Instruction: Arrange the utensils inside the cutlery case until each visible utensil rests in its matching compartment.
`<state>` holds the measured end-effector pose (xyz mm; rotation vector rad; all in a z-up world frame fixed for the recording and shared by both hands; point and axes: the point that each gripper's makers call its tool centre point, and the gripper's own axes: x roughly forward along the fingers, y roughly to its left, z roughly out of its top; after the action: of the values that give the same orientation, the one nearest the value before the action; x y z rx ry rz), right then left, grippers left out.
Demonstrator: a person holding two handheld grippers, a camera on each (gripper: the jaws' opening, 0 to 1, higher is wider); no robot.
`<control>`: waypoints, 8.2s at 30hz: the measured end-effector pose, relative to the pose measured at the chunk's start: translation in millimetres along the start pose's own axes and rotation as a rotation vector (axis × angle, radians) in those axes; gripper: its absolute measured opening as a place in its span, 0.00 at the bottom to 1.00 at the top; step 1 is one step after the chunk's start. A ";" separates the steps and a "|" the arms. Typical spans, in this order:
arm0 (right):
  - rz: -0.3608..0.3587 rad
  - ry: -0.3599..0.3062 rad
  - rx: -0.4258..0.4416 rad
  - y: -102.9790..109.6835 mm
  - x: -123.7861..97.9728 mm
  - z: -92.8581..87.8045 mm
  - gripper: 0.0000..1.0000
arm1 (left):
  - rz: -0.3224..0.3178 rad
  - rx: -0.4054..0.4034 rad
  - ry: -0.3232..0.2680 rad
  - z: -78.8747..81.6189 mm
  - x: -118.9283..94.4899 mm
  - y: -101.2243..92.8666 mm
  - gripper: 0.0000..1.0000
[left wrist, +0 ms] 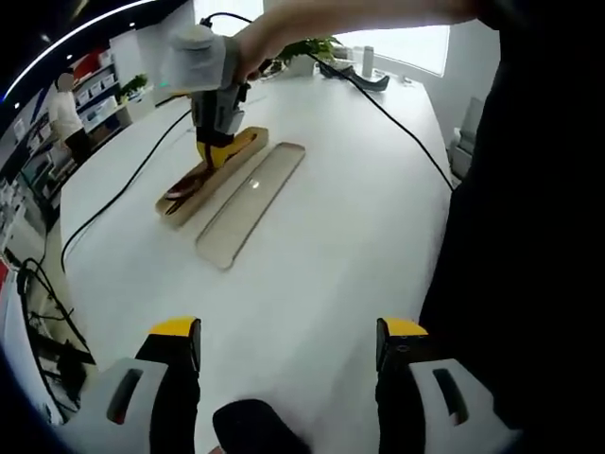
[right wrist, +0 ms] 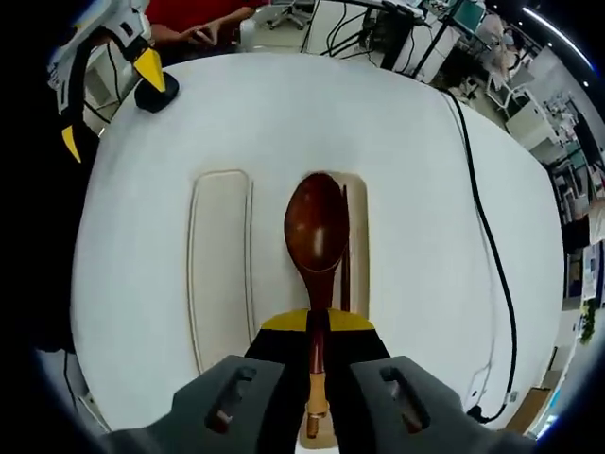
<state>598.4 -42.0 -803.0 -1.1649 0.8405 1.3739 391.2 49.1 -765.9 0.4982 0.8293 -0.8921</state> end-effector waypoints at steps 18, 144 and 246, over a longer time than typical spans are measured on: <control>-0.024 -0.010 -0.027 -9.7 4.4 -2.3 0.00 | -0.009 0.002 -0.039 15.9 6.7 -4.4 0.77; -0.188 -0.082 0.561 186.5 -93.9 -126.3 0.59 | 0.120 0.155 -0.128 76.7 -31.2 22.1 0.79; 0.091 -0.104 0.131 79.8 -15.2 -102.1 0.61 | -0.193 0.208 0.124 39.0 104.5 72.8 0.57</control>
<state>537.6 -155.2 -825.7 -0.9571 0.9040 1.4183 505.8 12.3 -823.0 0.6677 0.9128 -1.1418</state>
